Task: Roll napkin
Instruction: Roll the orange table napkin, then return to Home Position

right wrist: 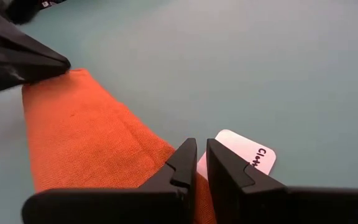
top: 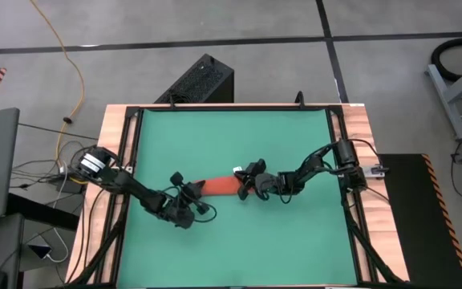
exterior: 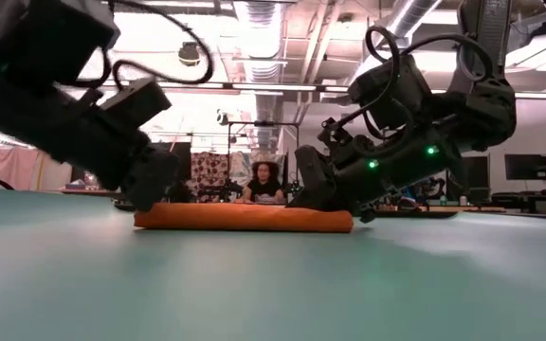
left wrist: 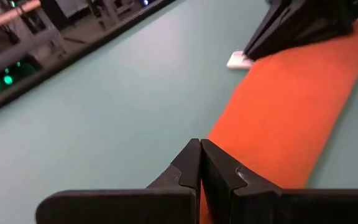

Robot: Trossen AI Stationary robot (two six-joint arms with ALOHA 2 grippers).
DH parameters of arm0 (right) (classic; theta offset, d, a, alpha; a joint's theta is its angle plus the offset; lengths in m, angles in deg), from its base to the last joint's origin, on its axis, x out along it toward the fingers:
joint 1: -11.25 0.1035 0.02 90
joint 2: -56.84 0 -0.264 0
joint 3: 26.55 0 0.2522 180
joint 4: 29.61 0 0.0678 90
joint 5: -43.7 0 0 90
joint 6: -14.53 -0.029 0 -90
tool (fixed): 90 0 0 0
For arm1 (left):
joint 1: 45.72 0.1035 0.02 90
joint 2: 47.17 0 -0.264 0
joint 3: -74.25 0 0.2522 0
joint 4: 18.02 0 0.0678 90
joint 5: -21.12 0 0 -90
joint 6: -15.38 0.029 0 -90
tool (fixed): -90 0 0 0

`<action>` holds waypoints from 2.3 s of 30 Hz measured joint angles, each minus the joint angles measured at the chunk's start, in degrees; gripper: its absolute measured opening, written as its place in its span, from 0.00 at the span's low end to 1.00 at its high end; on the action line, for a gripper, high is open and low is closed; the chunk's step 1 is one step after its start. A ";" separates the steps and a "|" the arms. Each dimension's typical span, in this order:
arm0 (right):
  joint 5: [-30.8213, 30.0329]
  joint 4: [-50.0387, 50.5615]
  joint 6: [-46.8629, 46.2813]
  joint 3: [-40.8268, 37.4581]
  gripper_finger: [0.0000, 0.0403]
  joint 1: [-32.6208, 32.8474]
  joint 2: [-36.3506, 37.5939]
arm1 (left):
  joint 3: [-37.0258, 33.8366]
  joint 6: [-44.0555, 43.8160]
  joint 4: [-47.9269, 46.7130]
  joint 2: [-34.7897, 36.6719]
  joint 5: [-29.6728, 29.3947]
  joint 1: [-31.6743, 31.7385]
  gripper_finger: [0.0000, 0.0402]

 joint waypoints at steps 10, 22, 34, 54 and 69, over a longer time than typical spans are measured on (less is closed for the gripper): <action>-1.10 -0.92 0.20 0.04 0.14 0.02 -0.04 | -8.99 -4.05 23.66 0.05 0.03 -1.94 0.00; -1.11 -5.05 3.51 -0.05 0.14 0.04 -0.13 | -8.82 -5.44 25.21 -3.04 3.42 -1.96 0.00; -0.69 -0.22 11.49 -0.11 0.14 0.04 11.56 | -8.62 6.66 29.78 3.14 3.92 -4.15 0.00; 2.15 9.41 31.48 -17.51 0.14 11.88 64.46 | -14.15 23.05 -22.26 83.06 50.75 6.24 0.00; 0.48 10.93 33.24 -34.85 0.14 11.59 95.01 | -18.72 16.98 -39.76 102.72 61.82 14.45 0.00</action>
